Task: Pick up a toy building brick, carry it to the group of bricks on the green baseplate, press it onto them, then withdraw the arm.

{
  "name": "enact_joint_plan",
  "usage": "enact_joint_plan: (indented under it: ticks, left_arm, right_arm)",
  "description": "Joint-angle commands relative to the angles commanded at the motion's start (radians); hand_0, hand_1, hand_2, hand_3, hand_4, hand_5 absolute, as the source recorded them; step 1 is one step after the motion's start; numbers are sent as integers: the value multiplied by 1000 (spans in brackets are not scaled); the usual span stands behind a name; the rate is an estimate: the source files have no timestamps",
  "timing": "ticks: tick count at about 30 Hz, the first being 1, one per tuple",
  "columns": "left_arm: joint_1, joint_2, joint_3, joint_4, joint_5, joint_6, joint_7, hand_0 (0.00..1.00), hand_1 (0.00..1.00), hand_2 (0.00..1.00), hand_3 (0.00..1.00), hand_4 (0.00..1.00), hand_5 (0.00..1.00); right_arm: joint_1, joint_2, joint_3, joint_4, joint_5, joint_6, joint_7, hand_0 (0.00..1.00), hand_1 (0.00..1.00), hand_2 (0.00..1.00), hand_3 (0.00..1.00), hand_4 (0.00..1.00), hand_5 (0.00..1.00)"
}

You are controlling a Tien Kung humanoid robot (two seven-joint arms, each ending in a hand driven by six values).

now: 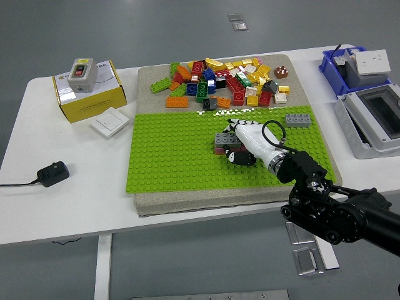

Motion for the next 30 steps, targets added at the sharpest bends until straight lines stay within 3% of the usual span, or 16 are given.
enact_joint_plan:
  ticks: [13,14,30]
  left_arm:
    - [-1,1,-1,0,2,-1,1,664,664,585,611,295,651]
    - [-1,1,-1,0,2,-1,0,664,664,582,610,291,652]
    - [-2,2,-9,0,6,10,-4,664,663,576,609,257,643]
  right_arm:
    - [0,0,1,-1,0,-2,1,894,942,965,655,499,357]
    - [0,0,1,-1,0,-2,1,895,942,967,752,504,355]
    - [-3,1,-3,0,5,-4,4,896,943,969,774,506,354]
